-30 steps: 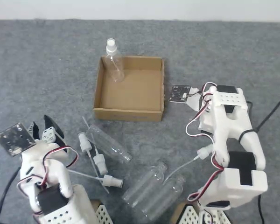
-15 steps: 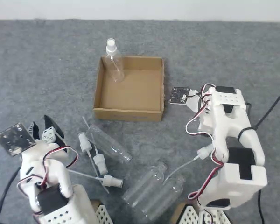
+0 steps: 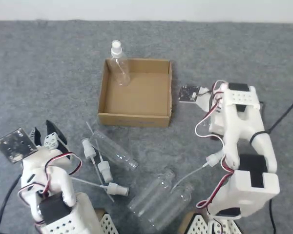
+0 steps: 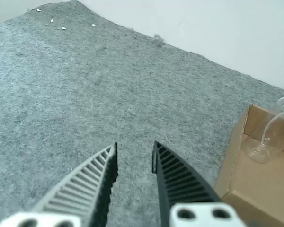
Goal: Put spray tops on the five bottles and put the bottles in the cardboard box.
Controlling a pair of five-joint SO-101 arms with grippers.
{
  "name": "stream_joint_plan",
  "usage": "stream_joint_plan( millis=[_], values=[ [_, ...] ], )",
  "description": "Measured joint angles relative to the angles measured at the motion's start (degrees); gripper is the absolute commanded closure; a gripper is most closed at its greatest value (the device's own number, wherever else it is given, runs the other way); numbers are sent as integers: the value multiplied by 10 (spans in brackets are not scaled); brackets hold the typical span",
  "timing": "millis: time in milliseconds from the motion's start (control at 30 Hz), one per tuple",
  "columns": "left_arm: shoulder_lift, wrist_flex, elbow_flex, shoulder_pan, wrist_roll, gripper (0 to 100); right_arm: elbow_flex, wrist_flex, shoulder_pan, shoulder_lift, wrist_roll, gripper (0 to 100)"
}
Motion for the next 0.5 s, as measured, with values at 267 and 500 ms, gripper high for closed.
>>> stream_joint_plan(
  millis=[267, 500],
  values=[
    [0, 0, 0, 0, 0, 884, -101, 115, 0, 0, -53, 928],
    [0, 0, 0, 0, 0, 884, -158, 190, 0, 0, -110, 928]
  ],
)
